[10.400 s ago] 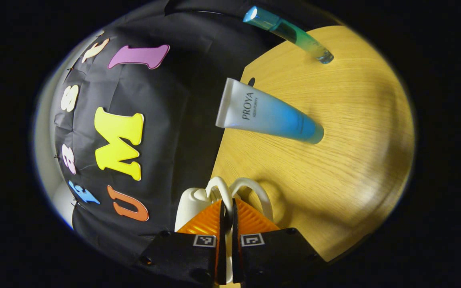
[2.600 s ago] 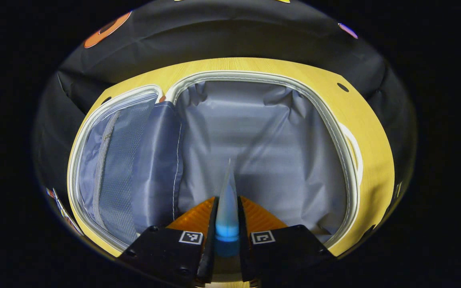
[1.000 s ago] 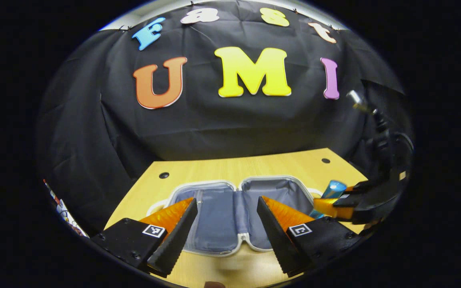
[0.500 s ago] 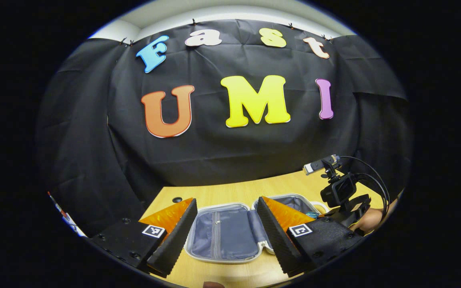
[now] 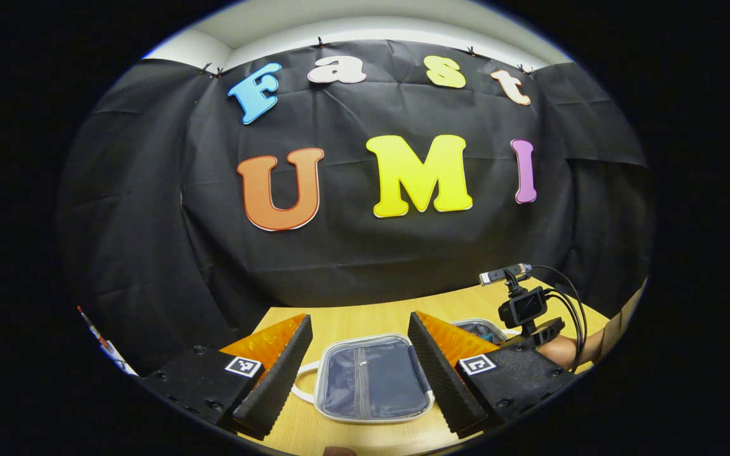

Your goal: First open the suitcase, pack the skin care products into it, and then close the suitcase.

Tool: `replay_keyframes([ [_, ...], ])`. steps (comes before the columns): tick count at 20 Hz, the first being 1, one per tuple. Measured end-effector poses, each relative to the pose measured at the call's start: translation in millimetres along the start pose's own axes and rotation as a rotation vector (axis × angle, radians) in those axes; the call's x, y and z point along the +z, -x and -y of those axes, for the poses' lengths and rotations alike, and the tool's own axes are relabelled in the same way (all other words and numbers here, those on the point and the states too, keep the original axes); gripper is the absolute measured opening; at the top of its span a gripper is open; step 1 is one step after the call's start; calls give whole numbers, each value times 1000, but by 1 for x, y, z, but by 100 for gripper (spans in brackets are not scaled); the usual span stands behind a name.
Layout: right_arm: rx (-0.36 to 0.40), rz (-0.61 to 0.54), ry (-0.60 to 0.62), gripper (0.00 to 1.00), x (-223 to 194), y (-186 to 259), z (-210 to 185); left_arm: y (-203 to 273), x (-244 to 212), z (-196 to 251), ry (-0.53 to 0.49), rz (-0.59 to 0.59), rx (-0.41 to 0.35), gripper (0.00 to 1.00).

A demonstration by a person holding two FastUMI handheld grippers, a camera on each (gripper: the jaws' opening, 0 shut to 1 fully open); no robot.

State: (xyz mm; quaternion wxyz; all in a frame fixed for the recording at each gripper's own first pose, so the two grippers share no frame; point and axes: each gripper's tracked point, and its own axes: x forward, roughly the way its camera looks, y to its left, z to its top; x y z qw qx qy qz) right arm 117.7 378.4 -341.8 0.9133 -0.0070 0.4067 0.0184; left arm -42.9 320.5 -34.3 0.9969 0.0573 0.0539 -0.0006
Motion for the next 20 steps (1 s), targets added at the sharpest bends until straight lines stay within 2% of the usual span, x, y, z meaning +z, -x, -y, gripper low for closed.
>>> replay_keyframes([
  [6, -17, -48, -26, 33, -8, -23, 2, -3, -14, -23, 32, -25, 32, 97],
  [12, -15, -54, -27, 34, -10, -24, 2, -7, -24, -46, 22, -48, 81, 97],
  [20, 22, -50, -63, 39, -15, -4, 6, -6, -74, -68, 129, -169, 133, 98],
])
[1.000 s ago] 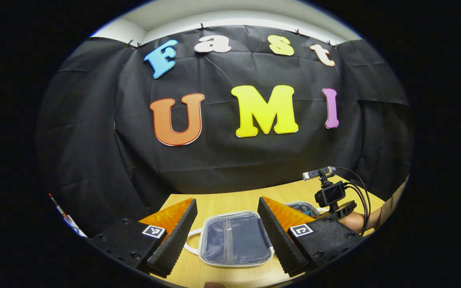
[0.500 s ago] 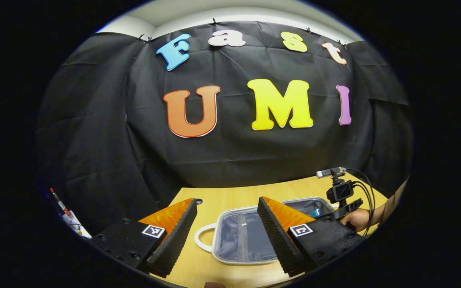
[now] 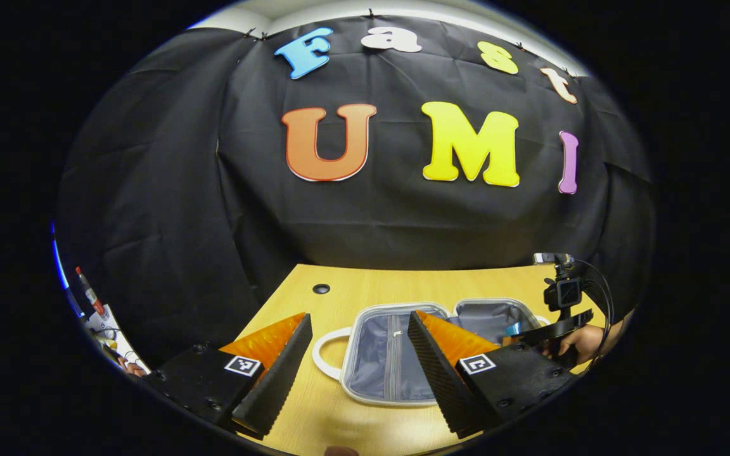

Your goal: First open the suitcase, pack the skin care products into it, and then close the suitcase.

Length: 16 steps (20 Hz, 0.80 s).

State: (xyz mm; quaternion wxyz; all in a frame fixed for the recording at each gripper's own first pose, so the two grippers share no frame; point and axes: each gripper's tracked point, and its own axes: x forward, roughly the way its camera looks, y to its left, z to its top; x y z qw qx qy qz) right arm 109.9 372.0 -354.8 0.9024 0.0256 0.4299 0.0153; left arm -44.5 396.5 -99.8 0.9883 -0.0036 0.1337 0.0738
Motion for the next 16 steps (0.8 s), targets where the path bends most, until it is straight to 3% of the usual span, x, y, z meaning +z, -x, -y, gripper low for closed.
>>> replay_keyframes([
  [2, 8, 42, 15, 36, 10, 14, 2, -1, -8, -14, -6, -13, 34, 98],
  [3, 27, 61, 21, 42, 15, 25, -1, -3, -10, -22, -5, -9, 45, 97],
  [6, 101, 146, 51, 48, 31, 69, -14, -15, -22, -47, 21, -20, 77, 98],
  [8, 133, 229, 98, 66, 47, 103, -16, -29, -41, -66, 57, -50, 94, 98],
  [11, 146, 374, 199, 75, 71, 161, -11, -54, -76, -90, 127, -132, 124, 98],
  [16, 130, 524, 348, 80, 78, 247, 14, -93, -123, -96, 244, -230, 63, 98],
])
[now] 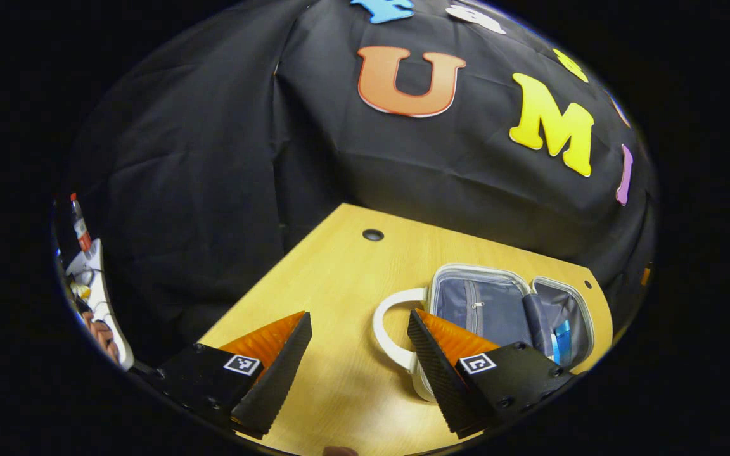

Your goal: First open the suitcase, pack the skin care products into it, and then close the suitcase.

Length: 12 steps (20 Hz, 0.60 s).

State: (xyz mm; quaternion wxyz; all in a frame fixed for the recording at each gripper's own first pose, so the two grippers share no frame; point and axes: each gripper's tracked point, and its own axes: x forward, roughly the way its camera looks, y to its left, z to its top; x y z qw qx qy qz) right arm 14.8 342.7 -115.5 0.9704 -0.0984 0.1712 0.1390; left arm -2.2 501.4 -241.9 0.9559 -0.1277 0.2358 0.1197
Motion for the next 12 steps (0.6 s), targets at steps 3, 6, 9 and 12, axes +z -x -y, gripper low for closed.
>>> replay_keyframes([
  [3, -61, 73, 76, 80, 14, 43, 31, -34, -27, 2, 68, -52, -58, 100],
  [6, -139, 106, 94, 77, 9, 76, 58, -56, -48, 0, 139, -106, -86, 100],
  [9, -182, 51, 101, 79, -16, 93, 74, -70, -60, 8, 234, -139, -139, 100],
  [12, -212, 12, 45, 78, -31, 102, 84, -82, -63, 18, 382, -144, -177, 81],
])
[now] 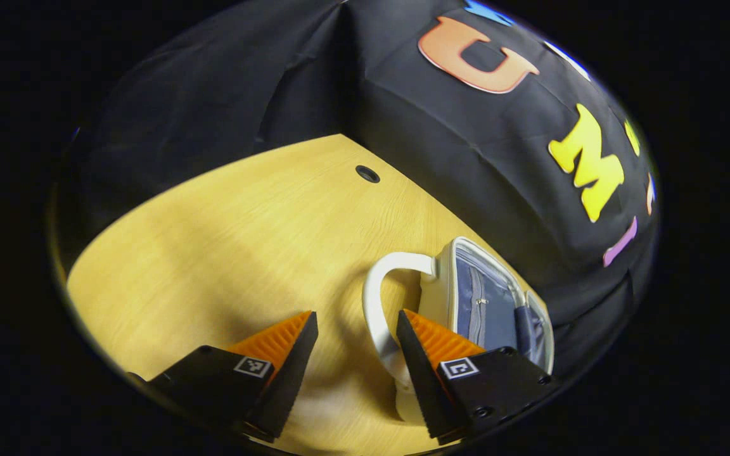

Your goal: First open the suitcase, pack the skin care products into it, and then close the suitcase.

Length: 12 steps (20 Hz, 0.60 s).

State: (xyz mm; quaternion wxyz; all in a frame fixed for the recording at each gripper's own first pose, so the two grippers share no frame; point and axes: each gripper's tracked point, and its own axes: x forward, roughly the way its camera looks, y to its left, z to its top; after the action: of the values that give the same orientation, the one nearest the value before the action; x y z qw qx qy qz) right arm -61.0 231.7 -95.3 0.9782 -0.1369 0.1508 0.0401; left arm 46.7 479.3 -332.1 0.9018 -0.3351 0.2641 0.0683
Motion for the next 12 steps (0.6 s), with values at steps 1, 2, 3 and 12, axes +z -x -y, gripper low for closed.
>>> replay_keyframes([
  [1, -7, -7, -18, 80, -3, 1, 5, -3, -1, 6, 41, -2, -28, 87],
  [2, -15, -11, -31, 80, -4, 2, 10, -4, -1, 7, 80, -4, -39, 55],
  [3, -27, -13, -40, 80, -5, 3, 17, -8, -3, 10, 123, -13, -59, 59],
  [12, -103, 67, -85, 79, 8, 21, 71, -1, 4, 30, 300, 9, -97, 5],
])
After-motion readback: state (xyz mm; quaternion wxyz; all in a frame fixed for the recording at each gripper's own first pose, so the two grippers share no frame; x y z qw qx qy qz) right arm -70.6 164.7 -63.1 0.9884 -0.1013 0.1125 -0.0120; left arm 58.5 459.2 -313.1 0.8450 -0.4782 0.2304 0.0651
